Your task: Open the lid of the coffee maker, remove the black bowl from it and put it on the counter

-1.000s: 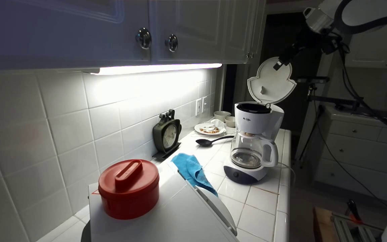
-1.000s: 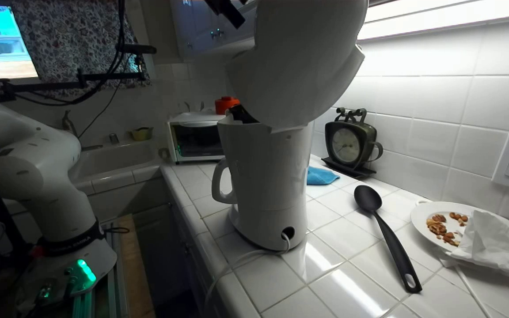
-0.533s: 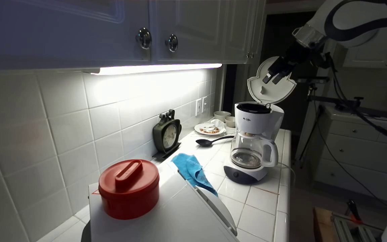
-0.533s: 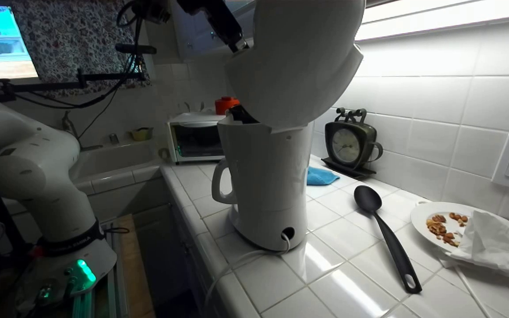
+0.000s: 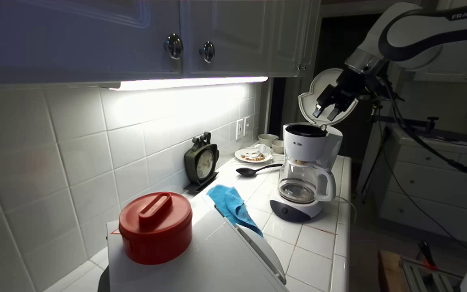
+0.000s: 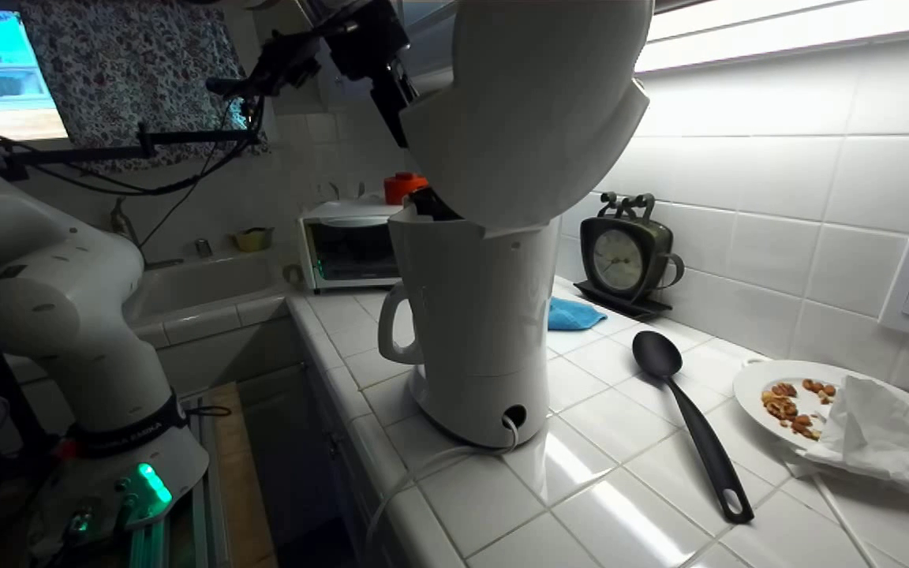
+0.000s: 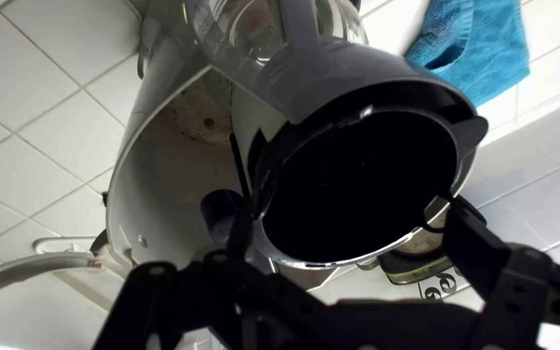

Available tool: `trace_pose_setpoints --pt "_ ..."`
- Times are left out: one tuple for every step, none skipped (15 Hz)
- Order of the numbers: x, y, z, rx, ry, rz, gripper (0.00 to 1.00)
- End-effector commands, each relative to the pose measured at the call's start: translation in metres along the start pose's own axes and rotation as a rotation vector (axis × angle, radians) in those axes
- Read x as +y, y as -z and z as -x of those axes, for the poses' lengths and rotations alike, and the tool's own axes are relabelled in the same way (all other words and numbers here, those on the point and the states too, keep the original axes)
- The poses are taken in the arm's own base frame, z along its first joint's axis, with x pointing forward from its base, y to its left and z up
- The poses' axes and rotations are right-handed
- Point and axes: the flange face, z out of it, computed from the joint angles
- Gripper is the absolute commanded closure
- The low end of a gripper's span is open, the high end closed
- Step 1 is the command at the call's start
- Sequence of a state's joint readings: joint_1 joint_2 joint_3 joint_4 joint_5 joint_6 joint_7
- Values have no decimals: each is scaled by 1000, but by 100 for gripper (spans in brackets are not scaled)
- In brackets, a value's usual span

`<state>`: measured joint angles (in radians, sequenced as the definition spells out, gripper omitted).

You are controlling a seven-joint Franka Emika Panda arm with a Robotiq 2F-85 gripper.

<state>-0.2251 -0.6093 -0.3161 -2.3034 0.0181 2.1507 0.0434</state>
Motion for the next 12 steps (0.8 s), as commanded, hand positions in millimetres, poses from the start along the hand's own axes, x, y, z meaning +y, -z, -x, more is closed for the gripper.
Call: trace_pose_setpoints --pt "4 -16 -2 -62 -67 -16 0" --pt "7 -20 -4 -76 -74 -10 0" --pt "10 -25 -5 -91 -82 1 0" --pt "13 -28 -6 -107 -89 13 0" --pt "15 -33 -6 -121 -95 15 0" --pt "16 -36 -7 -131 -99 22 8" --pt "17 -40 -7 -137 -103 26 28" --pt "17 -42 -8 -139 -105 29 34" --pt "17 -43 -9 -140 -104 32 43" --pt "17 -43 -9 -139 -104 36 50" --pt "17 -43 -10 -138 -102 39 58" --pt "16 -42 -11 -135 -100 42 64"
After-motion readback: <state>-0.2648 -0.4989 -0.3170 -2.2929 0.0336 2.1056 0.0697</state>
